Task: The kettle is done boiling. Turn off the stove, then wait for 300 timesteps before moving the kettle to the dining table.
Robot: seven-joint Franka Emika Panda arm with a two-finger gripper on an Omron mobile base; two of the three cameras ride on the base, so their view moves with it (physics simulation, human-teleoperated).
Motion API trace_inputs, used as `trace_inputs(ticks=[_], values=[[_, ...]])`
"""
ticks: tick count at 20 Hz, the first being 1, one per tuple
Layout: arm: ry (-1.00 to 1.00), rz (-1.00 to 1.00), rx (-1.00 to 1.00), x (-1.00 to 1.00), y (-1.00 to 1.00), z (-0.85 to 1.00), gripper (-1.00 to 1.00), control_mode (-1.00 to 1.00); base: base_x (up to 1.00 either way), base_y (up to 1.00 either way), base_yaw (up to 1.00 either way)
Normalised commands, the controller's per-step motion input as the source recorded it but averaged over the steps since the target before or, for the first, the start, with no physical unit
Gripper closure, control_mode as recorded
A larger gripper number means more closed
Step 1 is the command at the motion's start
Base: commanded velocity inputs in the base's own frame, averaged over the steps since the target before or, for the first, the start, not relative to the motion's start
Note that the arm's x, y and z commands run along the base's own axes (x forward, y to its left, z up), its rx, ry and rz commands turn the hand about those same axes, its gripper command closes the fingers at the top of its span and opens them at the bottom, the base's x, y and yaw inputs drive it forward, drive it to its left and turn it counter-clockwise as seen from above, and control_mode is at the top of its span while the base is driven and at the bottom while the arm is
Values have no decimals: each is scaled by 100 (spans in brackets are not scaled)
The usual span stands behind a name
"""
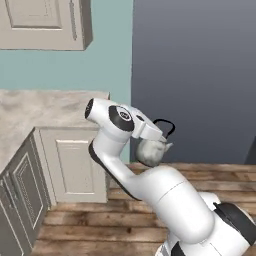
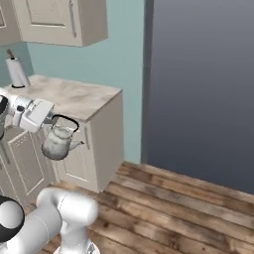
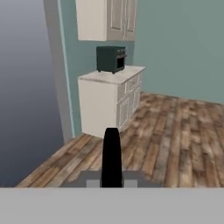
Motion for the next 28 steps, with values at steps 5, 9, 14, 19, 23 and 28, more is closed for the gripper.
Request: trace_inputs(ticks=[5,9,14,19,23,28], values=[[0,0,0,0,0,0,100,100,-1,18,-53],[0,0,0,0,0,0,100,100,0,16,-52],[0,0,0,0,0,0,100,100,0,16,-52],[0,0,0,0,0,0,100,100,0,16,-51],[0,0,0,0,0,0,100,100,1,12,-51],[0,0,0,0,0,0,100,100,0,10,-50]])
